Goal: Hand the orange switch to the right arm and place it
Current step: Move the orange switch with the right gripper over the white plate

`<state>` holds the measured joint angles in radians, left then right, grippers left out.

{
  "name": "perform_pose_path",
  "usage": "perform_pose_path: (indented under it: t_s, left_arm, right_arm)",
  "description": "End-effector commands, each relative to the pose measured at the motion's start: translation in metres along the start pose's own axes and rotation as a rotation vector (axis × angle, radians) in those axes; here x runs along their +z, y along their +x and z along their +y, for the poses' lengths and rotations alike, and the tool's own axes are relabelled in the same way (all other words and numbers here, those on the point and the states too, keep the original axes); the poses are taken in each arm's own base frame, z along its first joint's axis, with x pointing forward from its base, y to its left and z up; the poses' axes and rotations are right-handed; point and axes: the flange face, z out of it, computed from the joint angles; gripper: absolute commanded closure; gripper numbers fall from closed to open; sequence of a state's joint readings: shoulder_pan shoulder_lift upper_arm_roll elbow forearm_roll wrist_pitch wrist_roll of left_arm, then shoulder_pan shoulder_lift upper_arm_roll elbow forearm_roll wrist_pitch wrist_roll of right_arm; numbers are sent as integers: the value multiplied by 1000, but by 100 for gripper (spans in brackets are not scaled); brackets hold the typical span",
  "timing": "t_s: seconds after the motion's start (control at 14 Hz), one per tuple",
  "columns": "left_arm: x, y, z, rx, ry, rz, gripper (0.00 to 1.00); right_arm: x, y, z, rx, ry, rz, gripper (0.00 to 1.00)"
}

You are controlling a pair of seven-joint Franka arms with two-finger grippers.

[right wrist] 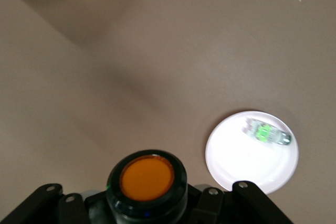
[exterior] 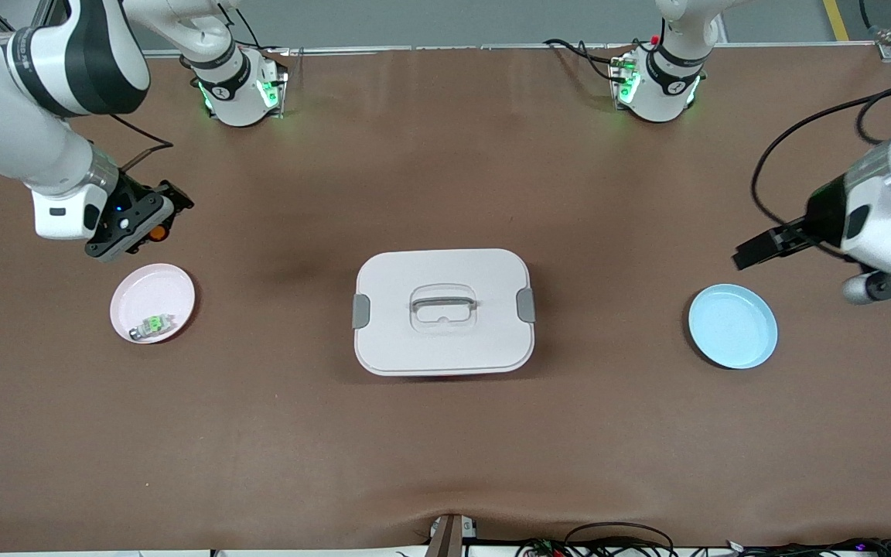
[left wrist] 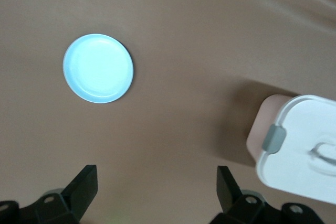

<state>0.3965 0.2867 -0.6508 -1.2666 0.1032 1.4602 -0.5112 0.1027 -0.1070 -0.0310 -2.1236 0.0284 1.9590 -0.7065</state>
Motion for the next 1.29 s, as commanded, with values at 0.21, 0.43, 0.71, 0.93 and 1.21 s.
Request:
perform_pose_path:
  t_s: [0.21, 0.43, 0.71, 0.93, 1.21]
  left_arm:
    - [-26, 2, -77, 135, 34, -3, 0]
    - [-33, -6, -79, 140, 33, 3, 0]
    - [-37, -37, -64, 147, 78, 15, 0]
    - [-31, -54, -60, 130, 75, 41, 0]
    - [-27, -61, -64, 118, 29, 50, 0]
  right_arm:
    - [37, -32, 69, -200, -46, -14, 100]
    - [71, -52, 111, -322, -62, -5, 100]
    - [109, -65, 118, -352, -94, 9, 100]
    - [146, -75, 126, -423, -108, -6, 100]
    - [180, -92, 133, -454, -115, -16, 100]
